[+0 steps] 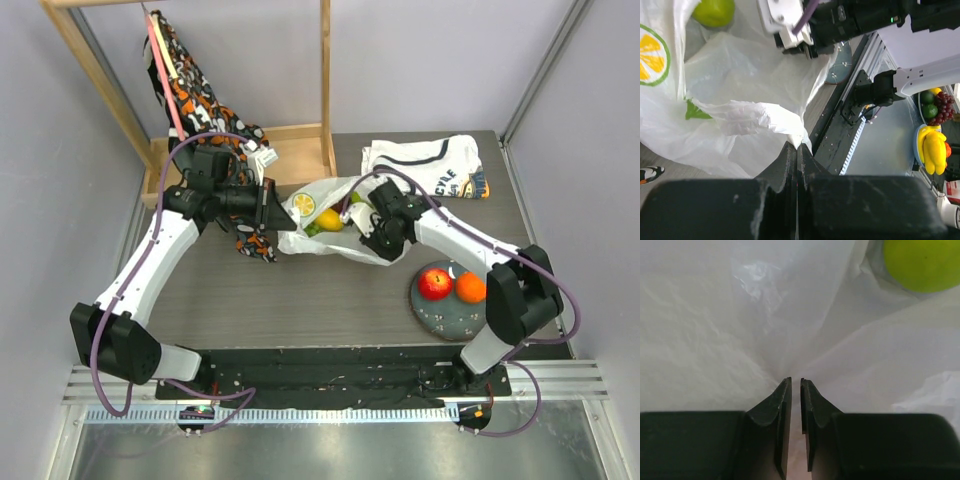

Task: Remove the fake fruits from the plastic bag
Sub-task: Take out the fake fruit from the plastic bag.

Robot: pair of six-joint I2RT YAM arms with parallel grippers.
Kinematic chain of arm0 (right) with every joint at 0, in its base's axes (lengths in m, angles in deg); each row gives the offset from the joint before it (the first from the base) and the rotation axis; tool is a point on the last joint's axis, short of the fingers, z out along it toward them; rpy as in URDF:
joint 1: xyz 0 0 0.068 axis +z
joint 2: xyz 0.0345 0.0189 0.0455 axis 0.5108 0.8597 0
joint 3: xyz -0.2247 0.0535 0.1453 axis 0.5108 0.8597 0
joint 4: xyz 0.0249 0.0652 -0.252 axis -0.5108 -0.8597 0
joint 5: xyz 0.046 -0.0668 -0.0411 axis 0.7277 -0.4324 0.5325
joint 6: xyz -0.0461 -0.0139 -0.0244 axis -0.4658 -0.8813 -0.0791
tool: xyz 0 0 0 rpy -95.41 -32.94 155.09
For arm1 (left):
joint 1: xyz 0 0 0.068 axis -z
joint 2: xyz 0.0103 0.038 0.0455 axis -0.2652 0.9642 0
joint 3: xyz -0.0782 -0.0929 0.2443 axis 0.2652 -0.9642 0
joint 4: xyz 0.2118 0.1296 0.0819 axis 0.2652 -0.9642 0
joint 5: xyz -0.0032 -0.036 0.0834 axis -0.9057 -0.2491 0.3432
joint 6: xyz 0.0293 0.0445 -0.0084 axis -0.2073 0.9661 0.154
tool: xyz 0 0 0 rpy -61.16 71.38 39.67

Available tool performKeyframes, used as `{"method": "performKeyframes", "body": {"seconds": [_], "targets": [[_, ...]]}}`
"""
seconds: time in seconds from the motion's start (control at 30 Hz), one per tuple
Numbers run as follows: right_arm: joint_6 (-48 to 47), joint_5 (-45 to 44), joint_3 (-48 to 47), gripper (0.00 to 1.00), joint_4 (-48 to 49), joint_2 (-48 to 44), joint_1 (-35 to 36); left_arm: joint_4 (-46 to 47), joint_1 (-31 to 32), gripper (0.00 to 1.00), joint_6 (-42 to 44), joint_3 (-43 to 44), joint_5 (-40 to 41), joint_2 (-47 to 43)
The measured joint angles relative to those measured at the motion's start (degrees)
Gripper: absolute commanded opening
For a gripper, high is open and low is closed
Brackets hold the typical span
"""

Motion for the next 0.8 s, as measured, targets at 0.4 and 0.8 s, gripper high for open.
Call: {"method": "performKeyframes", "body": {"seconds": [0.4,0.8], "targets": [[1.6,-3.4,-5.1,0.47,3.3,-5.9,1.1,1.8,0.6,0.00,-1.5,-0.1,-0.5,0.0],[7.1,-12.1,-6.7,0.89,12.0,9.3,0.6,0.5,2.9,0.00,-1.1,-15.0,9.2,-4.7]]}}
